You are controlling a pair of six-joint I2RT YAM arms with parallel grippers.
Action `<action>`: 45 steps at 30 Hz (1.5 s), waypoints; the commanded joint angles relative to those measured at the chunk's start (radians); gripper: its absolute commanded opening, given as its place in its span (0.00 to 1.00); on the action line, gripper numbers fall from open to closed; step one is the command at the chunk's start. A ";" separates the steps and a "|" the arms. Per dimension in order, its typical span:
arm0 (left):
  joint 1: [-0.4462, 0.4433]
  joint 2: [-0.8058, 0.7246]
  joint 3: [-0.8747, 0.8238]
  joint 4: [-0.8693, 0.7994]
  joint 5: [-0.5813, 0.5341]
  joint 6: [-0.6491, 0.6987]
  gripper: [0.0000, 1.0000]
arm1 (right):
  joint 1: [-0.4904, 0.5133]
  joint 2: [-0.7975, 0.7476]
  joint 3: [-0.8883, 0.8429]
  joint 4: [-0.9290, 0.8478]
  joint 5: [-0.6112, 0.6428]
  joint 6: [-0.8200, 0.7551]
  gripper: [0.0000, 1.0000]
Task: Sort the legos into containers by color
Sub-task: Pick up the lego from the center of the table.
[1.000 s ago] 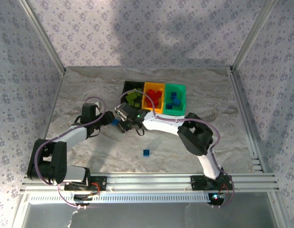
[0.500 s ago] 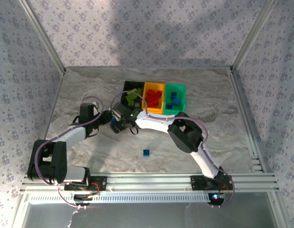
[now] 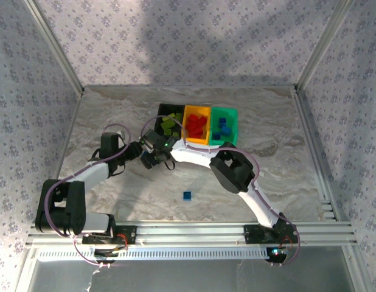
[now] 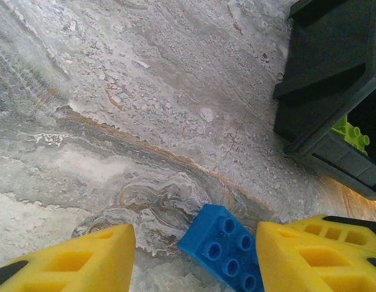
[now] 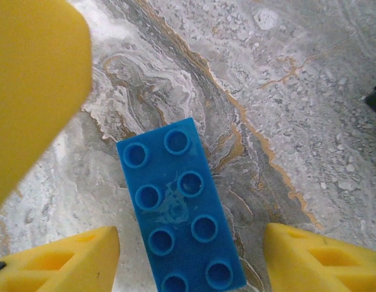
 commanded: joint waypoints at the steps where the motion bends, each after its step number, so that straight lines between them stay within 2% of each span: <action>1: 0.010 -0.036 -0.012 0.002 0.012 -0.006 0.55 | -0.004 0.029 0.035 -0.047 -0.007 -0.012 0.64; 5: 0.011 -0.038 -0.014 0.000 0.003 -0.004 0.55 | -0.003 0.034 0.043 -0.059 -0.007 -0.021 0.60; 17: 0.011 -0.069 -0.024 0.002 -0.005 0.005 0.54 | -0.003 0.019 -0.011 -0.026 -0.045 -0.001 0.35; 20: 0.011 -0.077 -0.024 0.000 -0.001 0.004 0.55 | 0.000 0.000 -0.040 0.001 -0.064 0.002 0.27; 39: 0.010 -0.063 -0.035 0.042 0.037 0.004 0.56 | -0.006 -0.125 -0.134 0.078 -0.086 0.010 0.20; 45: 0.010 -0.058 -0.035 0.045 0.036 0.007 0.56 | -0.007 -0.162 -0.160 0.095 -0.047 0.011 0.17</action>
